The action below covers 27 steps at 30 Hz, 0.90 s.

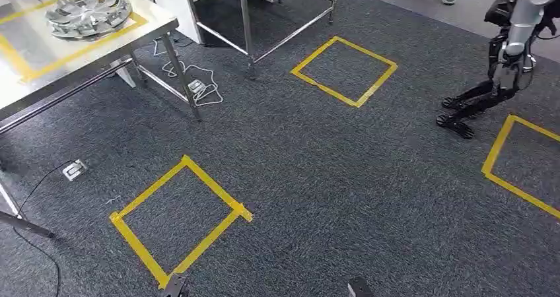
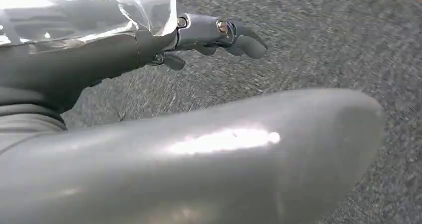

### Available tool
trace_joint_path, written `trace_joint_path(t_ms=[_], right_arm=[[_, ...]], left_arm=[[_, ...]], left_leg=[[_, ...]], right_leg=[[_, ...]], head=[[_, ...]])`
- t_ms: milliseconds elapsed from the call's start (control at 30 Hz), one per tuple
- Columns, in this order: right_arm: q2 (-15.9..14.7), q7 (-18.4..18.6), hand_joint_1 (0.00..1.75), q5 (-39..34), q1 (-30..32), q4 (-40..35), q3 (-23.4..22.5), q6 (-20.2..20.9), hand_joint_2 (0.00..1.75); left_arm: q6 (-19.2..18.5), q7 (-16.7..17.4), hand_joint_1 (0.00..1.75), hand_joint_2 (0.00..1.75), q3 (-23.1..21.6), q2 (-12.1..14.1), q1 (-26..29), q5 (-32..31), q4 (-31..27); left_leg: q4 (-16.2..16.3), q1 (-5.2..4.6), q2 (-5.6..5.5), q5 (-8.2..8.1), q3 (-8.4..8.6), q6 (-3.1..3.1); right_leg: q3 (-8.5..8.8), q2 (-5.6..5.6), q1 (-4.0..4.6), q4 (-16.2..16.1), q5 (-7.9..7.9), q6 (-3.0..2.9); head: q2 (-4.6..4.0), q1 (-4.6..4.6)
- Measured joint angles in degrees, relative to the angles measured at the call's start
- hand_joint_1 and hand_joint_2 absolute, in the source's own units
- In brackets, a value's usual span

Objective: Take the parts from the cabinet and place them on the table.

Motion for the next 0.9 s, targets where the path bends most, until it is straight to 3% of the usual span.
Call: trace_joint_path(t_ms=[33,67,133,167,200,233,267,333,367,400,433,467,500,533,600,667,700,733,767,800,833,867,900], right_arm=[[0.24,-0.02,0.00,0.00,-0.01,0.00,-0.02,0.09,0.00],[0.17,0.00,0.00,0.07,-0.24,0.00,-0.09,0.13,0.00],[0.37,0.00,0.00,0.57,0.02,-0.02,-0.09,0.22,0.00],[0.44,0.00,0.00,0.79,0.21,-0.02,-0.09,0.24,0.00],[0.39,0.02,0.00,0.87,0.37,-0.02,-0.11,0.24,0.00],[0.37,0.04,0.00,0.90,0.25,-0.04,-0.15,0.24,0.00],[0.37,0.04,0.00,0.94,0.00,-0.13,-0.20,0.26,0.00],[0.33,0.04,0.00,0.96,-0.25,-0.15,-0.22,0.28,0.00],[0.31,0.04,0.00,0.96,-0.15,-0.15,-0.22,0.28,0.00],[0.24,0.04,0.00,0.96,0.02,-0.15,-0.22,0.28,0.00],[0.15,0.04,0.00,0.96,0.10,-0.15,-0.24,0.28,0.00],[0.06,0.04,0.00,0.96,0.08,-0.15,-0.26,0.28,0.00],[-0.02,0.04,0.00,0.98,-0.04,-0.15,-0.28,0.28,0.00],[0.00,0.04,0.00,1.05,-0.27,-0.28,-0.28,0.28,0.00],[0.07,0.09,0.00,1.22,-0.27,-0.39,-0.33,0.33,0.00],[0.02,0.15,0.00,1.55,0.05,-0.37,-0.37,0.35,0.00],[0.00,0.20,0.00,1.73,0.10,-0.37,-0.37,0.37,0.00],[-0.04,0.20,0.00,1.75,0.10,-0.42,-0.42,0.37,0.00],[-0.04,0.22,0.00,1.77,0.04,-0.42,-0.44,0.37,0.00],[0.00,0.22,0.00,1.77,-0.05,-0.44,-0.44,0.39,0.00],[0.04,0.22,0.00,1.79,-0.01,-0.44,-0.44,0.44,0.00],[0.11,0.22,0.00,1.79,0.12,-0.42,-0.44,0.48,0.00],[0.11,0.22,0.00,1.79,0.27,-0.42,-0.44,0.50,0.00]], left_arm=[[0.02,0.00,0.00,0.00,0.00,0.24,-0.02,0.11,0.11],[0.04,0.00,0.00,0.00,0.00,0.09,0.19,0.13,0.13],[0.11,-0.04,0.00,0.00,0.00,0.17,0.24,0.42,0.15],[0.11,-0.11,0.00,0.00,0.00,0.17,0.19,0.39,0.15],[0.11,-0.20,0.00,0.00,0.02,0.18,0.13,0.39,0.15],[0.11,-0.28,0.00,0.00,0.04,0.09,0.18,0.39,0.15],[0.11,-0.35,0.00,0.00,0.07,0.11,0.27,0.39,0.15],[0.09,-0.35,0.00,0.00,0.07,0.07,0.58,0.42,0.15],[0.09,-0.33,0.00,0.00,0.07,0.04,0.62,0.46,0.15],[0.09,-0.33,0.00,0.00,0.07,-0.02,0.61,0.46,0.15],[0.11,-0.35,0.00,0.00,0.07,-0.09,0.58,0.46,0.15],[0.09,-0.33,0.00,0.00,0.07,-0.17,0.57,0.46,0.15],[0.11,-0.35,0.00,0.00,0.07,-0.22,0.54,0.46,0.15],[0.09,-0.35,0.00,0.00,0.07,-0.20,0.52,0.46,0.15],[0.11,-0.37,0.00,0.00,0.07,-0.20,0.46,0.46,0.15],[0.11,-0.39,0.00,0.00,0.07,-0.28,0.37,0.46,0.15],[0.11,-0.39,0.00,0.00,0.07,-0.26,0.33,0.46,0.15],[0.13,-0.44,0.00,0.00,0.07,-0.20,0.33,0.46,0.15],[0.15,-0.46,0.00,0.00,0.07,-0.22,0.37,0.46,0.15],[0.13,-0.48,0.00,0.00,0.07,-0.22,0.53,0.46,0.15],[0.13,-0.46,0.00,0.00,0.07,-0.22,0.60,0.46,0.15],[0.15,-0.46,0.00,0.00,0.07,-0.22,0.66,0.46,0.17],[0.13,-0.46,0.00,0.00,0.07,-0.22,0.67,0.46,0.17]], left_leg=[[-1.41,0.22,-3.19,-0.77,0.77,0.50],[-2.16,0.08,-3.03,-0.60,0.73,0.57],[-2.19,-0.31,-1.69,-0.65,0.56,0.75],[-2.85,-0.28,-0.92,-0.19,0.70,1.18],[-4.12,0.32,0.19,0.65,1.27,1.29],[-4.47,0.13,0.69,0.84,1.31,1.58],[-4.45,0.02,1.66,0.97,1.16,1.76],[-4.40,-0.24,3.80,0.98,0.89,1.78],[-4.30,-0.32,4.66,0.98,0.75,1.76],[-4.19,-0.32,5.39,0.98,0.66,1.75],[-4.08,-0.32,6.22,0.96,0.62,1.70],[-3.88,-0.30,6.97,0.85,0.58,1.51],[-3.57,-0.31,7.60,0.67,0.58,1.22],[-3.27,-0.73,8.16,0.42,0.31,0.84],[-2.94,-0.88,9.06,0.28,0.39,0.17],[-3.02,-0.69,9.97,0.43,0.50,-0.34],[-2.59,-0.35,9.50,-0.10,0.22,-0.80],[-0.92,-0.13,6.70,-1.71,-0.29,-1.09],[2.66,0.09,4.72,-4.24,-1.69,-1.23],[8.13,0.12,3.60,-7.09,-4.02,-1.36],[12.85,0.11,3.22,-8.98,-6.16,-1.41],[16.03,0.11,3.10,-9.66,-7.67,-1.35],[15.99,0.10,3.04,-8.84,-7.70,-1.16]], right_leg=[[-0.22,0.35,-0.16,0.04,0.21,0.33],[-0.71,1.14,-0.12,0.16,0.41,0.66],[-1.39,2.58,-0.61,-0.12,1.07,1.68],[-1.48,3.31,-0.42,-0.63,1.43,2.21],[-2.08,0.77,-0.42,0.33,1.08,1.95],[-3.16,-2.13,-0.04,2.15,-0.30,1.69],[-5.22,-3.73,-0.07,6.30,-2.45,1.35],[-9.69,-4.55,-0.26,16.16,-6.25,1.25],[-10.61,-4.63,-0.32,18.64,-6.80,1.65],[-9.99,-4.72,-0.41,17.98,-6.39,2.15],[-7.54,-4.99,-0.46,14.19,-5.03,2.84],[-4.14,-5.75,-0.49,8.38,-3.29,3.45],[-0.41,-7.55,-0.48,2.40,-1.83,3.76],[0.86,-9.74,-0.16,-0.16,-2.06,2.91],[0.69,-8.22,0.08,-0.04,-1.46,1.66],[0.19,-7.23,0.28,-0.07,-1.17,0.93],[0.41,-6.51,-0.41,-0.34,-0.78,0.36],[0.25,-6.00,-0.31,-0.31,-0.63,0.11],[0.15,-5.48,-0.28,-0.29,-0.52,-0.10],[0.02,-4.79,-0.15,-0.27,-0.38,-0.29],[-0.10,-4.08,0.04,-0.22,-0.28,-0.45],[-0.18,-3.35,0.22,-0.17,-0.25,-0.47],[-0.17,-2.64,0.40,-0.15,-0.15,-0.62]], head=[[0.00,0.13],[0.00,0.11],[0.00,-0.04],[0.00,-0.07],[0.00,0.02],[0.00,0.20],[0.00,0.37],[0.00,0.33],[0.00,0.33],[0.00,0.35],[0.00,0.35],[0.00,0.37],[0.00,0.37],[0.00,0.35],[0.00,0.22],[0.00,0.22],[0.00,0.24],[0.00,0.06],[0.00,0.09],[0.00,0.07],[0.00,0.07],[0.00,0.09],[0.00,0.09]])
